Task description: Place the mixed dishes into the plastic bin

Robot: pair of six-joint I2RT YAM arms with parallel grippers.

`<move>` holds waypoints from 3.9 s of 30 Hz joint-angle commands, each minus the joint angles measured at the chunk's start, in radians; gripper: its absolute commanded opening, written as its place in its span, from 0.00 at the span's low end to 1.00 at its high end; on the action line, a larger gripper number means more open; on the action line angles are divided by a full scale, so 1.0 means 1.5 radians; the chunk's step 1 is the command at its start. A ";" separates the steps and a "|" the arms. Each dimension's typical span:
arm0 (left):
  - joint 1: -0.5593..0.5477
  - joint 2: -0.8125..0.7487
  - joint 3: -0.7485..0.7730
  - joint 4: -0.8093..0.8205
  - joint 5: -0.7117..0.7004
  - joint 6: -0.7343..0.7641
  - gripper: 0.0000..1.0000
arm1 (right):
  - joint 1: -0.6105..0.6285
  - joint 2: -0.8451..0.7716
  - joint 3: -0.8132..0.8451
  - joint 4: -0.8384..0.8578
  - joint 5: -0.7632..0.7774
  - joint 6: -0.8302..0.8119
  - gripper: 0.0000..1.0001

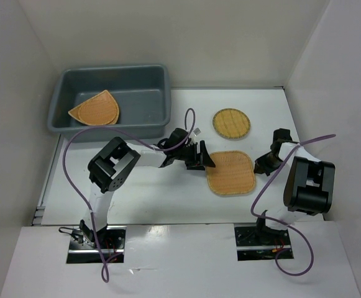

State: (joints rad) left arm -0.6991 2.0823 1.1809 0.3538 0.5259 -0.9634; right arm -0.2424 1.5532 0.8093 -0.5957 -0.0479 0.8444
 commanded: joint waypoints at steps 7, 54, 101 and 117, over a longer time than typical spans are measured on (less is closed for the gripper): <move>-0.033 0.073 0.009 0.030 0.022 -0.044 0.72 | 0.033 -0.013 -0.026 -0.011 -0.024 -0.008 0.00; 0.603 -0.315 0.216 -0.252 -0.200 0.035 0.00 | 0.105 -0.421 -0.035 0.001 0.039 -0.033 0.54; 0.678 -0.060 0.332 -0.290 -0.305 -0.008 0.89 | 0.105 -0.396 -0.029 0.007 0.033 -0.045 0.54; 0.678 -0.131 0.371 -0.427 -0.474 0.180 0.93 | 0.105 -0.409 -0.029 0.007 0.033 -0.045 0.54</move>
State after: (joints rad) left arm 0.3164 1.9419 1.7409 -0.2798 -0.1303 -0.7612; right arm -0.0849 0.9630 0.7589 -0.6277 0.0029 0.7906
